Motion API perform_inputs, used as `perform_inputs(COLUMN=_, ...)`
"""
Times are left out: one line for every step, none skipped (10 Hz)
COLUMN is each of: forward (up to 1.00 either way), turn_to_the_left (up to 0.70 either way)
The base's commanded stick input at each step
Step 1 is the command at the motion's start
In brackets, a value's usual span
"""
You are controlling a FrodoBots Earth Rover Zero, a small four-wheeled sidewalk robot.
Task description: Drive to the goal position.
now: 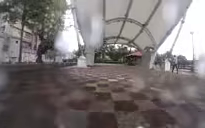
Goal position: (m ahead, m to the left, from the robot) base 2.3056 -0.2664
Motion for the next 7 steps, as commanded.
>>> perform_inputs(forward=1.00, turn_to_the_left=0.00)
perform_inputs(forward=1.00, turn_to_the_left=0.00)
perform_inputs(forward=1.00, turn_to_the_left=0.00)
perform_inputs(forward=1.00, turn_to_the_left=0.00)
perform_inputs(forward=1.00, turn_to_the_left=0.00)
perform_inputs(forward=1.00, turn_to_the_left=0.00)
perform_inputs(forward=1.00, turn_to_the_left=0.02)
